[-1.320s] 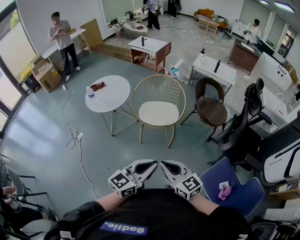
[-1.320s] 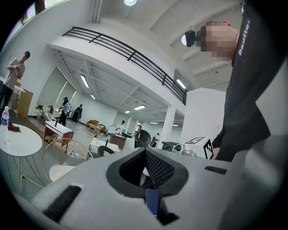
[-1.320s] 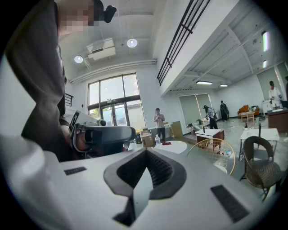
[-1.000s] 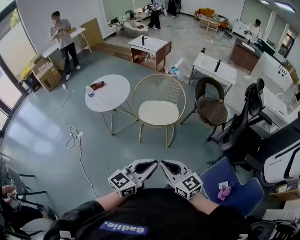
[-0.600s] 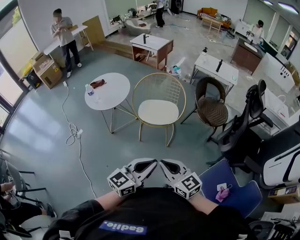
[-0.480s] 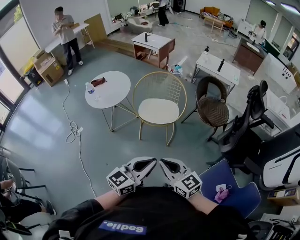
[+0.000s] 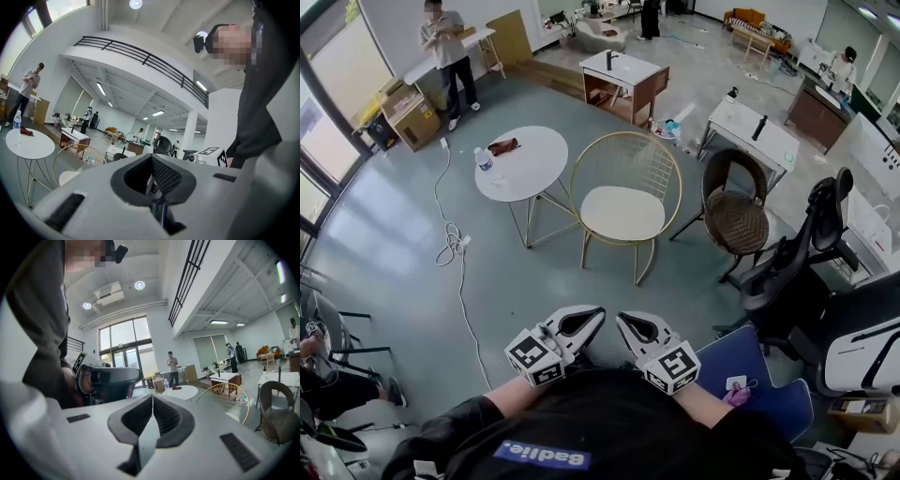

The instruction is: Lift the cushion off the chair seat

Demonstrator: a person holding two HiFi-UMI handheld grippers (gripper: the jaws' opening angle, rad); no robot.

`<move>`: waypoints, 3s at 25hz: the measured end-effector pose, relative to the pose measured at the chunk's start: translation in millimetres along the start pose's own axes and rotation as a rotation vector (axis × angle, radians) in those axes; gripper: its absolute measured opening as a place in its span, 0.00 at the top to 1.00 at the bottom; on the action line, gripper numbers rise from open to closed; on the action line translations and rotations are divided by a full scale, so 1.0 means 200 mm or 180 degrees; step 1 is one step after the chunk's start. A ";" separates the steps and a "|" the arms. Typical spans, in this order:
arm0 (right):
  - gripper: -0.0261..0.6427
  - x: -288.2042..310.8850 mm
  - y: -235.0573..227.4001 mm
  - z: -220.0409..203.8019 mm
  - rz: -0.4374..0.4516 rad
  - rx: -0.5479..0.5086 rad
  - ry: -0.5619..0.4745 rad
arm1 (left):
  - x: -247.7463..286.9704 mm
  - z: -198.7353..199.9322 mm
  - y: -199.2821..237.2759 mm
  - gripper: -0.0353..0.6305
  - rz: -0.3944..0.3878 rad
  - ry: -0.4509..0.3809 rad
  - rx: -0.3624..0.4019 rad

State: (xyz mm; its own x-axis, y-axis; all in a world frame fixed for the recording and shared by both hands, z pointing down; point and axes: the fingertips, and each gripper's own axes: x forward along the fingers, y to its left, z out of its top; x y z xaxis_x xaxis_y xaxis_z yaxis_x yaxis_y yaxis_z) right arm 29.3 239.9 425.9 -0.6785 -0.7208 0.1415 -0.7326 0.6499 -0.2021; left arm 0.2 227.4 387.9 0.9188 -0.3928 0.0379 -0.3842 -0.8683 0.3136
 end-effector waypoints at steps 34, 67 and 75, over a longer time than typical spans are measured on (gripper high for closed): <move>0.92 1.20 -0.79 0.20 -0.0853 0.0419 0.0101 | 0.39 0.38 1.33 0.93 -0.0774 0.0014 -0.0182; 0.92 1.24 -1.56 -0.68 -0.1038 0.1220 0.0515 | 0.91 0.04 1.64 0.93 -0.0353 0.0414 -0.0225; 0.91 1.25 -1.65 -0.92 -0.1134 0.1513 0.0568 | 0.99 -0.07 1.70 0.93 -0.0315 0.0457 -0.0226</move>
State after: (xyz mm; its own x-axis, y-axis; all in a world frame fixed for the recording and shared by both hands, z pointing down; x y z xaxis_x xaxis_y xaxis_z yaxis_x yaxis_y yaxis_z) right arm 90.7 -110.2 706.5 -0.4253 -0.7956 0.4314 -0.8396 0.1689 -0.5163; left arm 51.6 -142.0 514.8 0.9572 -0.2550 0.1369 -0.2887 -0.8750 0.3885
